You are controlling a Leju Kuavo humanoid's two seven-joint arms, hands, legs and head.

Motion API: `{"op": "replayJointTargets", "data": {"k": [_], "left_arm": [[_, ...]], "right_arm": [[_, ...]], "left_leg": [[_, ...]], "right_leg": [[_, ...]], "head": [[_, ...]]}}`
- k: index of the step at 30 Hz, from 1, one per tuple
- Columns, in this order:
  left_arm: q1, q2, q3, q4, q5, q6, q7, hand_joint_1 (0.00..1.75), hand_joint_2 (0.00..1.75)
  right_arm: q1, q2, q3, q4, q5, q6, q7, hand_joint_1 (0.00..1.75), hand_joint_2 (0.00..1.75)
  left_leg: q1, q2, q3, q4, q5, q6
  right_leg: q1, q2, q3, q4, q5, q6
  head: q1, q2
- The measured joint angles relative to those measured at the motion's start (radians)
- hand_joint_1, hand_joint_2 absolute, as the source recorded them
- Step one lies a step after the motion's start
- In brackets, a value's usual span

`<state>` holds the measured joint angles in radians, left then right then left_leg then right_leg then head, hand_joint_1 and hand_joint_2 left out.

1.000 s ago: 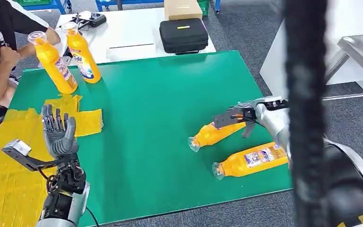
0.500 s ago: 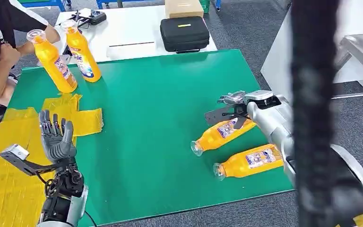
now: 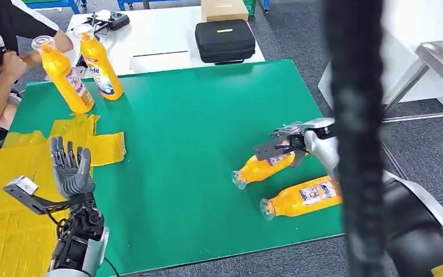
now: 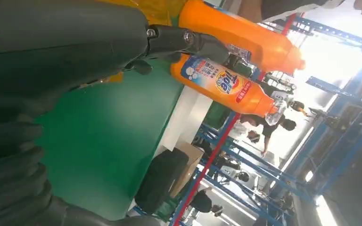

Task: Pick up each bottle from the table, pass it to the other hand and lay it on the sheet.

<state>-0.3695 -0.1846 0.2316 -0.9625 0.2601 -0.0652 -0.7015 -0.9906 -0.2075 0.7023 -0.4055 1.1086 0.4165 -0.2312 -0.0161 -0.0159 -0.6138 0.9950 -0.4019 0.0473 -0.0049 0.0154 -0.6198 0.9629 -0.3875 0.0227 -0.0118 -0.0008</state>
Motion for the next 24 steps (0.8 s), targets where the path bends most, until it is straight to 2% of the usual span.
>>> {"op": "replayJointTargets", "data": {"k": [13, 24], "left_arm": [[-0.026, 0.0, -0.024, 0.046, 0.01, 0.0, 0.0, 0.0, 1.75], [-0.037, 0.0, -0.029, 0.064, 0.013, 0.004, 0.0, 0.0, 1.75]], "right_arm": [[0.005, -0.008, 0.006, 0.05, -0.016, 0.044, 0.036, 0.0, 1.75], [0.04, 0.003, 0.022, 0.08, -0.015, 0.022, 0.06, 0.0, 1.75]], "left_leg": [[0.0, 0.0, 0.0, 0.0, 0.0, 0.0], [0.0, 0.001, 0.0, 0.0, 0.0, 0.0]], "right_leg": [[0.0, 0.0, 0.0, 0.0, 0.0, 0.0], [0.0, 0.0, -0.001, 0.0, 0.0, 0.0]], "head": [[0.0, 0.0], [0.0, 0.0]]}}
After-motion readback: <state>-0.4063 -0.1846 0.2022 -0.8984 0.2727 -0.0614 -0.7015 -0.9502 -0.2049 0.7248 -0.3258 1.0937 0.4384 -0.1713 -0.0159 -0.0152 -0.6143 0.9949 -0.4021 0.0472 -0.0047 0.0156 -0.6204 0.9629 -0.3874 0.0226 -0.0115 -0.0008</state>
